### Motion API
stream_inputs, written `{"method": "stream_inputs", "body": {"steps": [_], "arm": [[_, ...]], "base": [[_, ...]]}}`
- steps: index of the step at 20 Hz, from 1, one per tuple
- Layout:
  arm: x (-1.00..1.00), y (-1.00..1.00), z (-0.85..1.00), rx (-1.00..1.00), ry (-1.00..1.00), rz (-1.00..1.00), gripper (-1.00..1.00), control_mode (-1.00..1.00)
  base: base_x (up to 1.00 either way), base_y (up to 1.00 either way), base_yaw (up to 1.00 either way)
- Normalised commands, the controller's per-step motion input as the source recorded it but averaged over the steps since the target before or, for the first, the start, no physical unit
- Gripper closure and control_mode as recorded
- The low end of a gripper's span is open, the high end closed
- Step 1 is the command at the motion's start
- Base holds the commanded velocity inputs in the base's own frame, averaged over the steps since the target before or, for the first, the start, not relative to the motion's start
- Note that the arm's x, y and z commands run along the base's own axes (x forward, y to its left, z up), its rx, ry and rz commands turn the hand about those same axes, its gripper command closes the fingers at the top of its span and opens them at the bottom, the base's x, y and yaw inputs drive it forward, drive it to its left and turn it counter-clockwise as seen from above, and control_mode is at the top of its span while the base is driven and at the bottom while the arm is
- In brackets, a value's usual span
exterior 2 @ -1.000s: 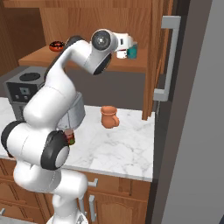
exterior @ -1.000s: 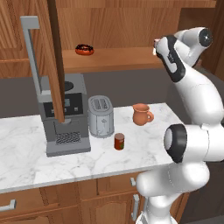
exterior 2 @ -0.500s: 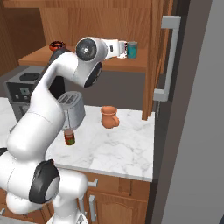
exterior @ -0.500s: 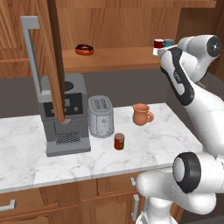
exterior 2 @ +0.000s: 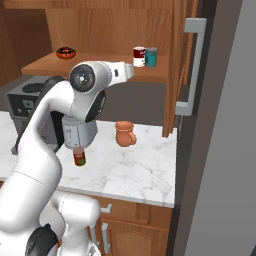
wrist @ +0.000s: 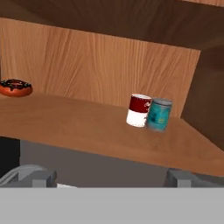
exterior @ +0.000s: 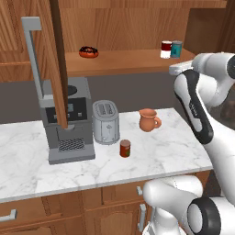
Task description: Pick the cans from the counter and place them in their designated side in the cabinet.
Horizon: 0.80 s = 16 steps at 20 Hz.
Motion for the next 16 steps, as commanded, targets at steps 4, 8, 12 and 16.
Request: {"method": "stream_inputs", "body": {"steps": [4, 8, 12, 16], "arm": [[-0.45, 0.20, -0.25, 0.10, 0.00, 0.00, -1.00, -1.00], [-0.28, 0.07, -0.23, 0.04, 0.04, 0.01, -1.00, -1.00], [-0.01, 0.02, -0.21, 0.00, 0.09, 0.08, -1.00, -1.00], [-0.10, 0.13, -0.09, 0.02, 0.27, 0.04, -1.00, -1.00]], "base": [[0.00, 0.00, 0.00], [0.00, 0.00, 0.00], [0.00, 0.00, 0.00], [0.00, 0.00, 0.00]]}}
